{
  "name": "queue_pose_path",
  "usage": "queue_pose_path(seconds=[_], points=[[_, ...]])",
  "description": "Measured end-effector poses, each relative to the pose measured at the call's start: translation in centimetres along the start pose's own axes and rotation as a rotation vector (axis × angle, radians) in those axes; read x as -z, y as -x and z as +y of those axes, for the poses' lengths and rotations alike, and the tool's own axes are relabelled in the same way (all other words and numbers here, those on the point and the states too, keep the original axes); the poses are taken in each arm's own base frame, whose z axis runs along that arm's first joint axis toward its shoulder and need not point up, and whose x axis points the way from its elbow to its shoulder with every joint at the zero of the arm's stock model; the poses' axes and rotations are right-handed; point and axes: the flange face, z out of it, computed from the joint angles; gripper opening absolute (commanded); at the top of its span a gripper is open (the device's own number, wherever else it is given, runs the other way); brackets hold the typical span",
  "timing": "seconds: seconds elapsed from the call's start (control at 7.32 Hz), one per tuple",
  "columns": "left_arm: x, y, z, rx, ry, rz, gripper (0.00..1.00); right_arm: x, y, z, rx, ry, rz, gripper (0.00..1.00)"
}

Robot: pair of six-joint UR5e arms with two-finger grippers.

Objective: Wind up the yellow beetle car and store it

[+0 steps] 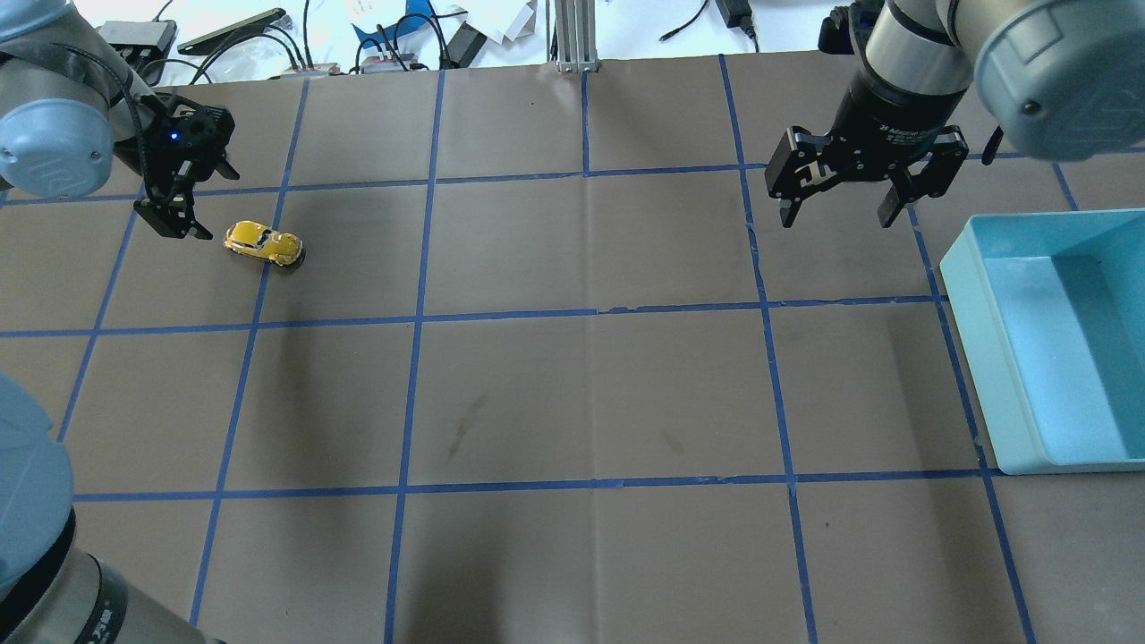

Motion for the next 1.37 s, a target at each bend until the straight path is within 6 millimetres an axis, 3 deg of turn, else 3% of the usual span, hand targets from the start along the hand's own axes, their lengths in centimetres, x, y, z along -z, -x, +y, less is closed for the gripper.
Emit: queue_pose_path(seconds=[0.96,1.37], points=[[-5.1,1.4,1.1,-0.045,-0.010,0.003,1.00,0.0,0.0,0.0,0.000,0.001,0.001,1.00],[-7.0,1.3,2.5,-0.054,-0.016,0.004,1.00,0.0,0.0,0.0,0.000,0.002,0.001,1.00]])
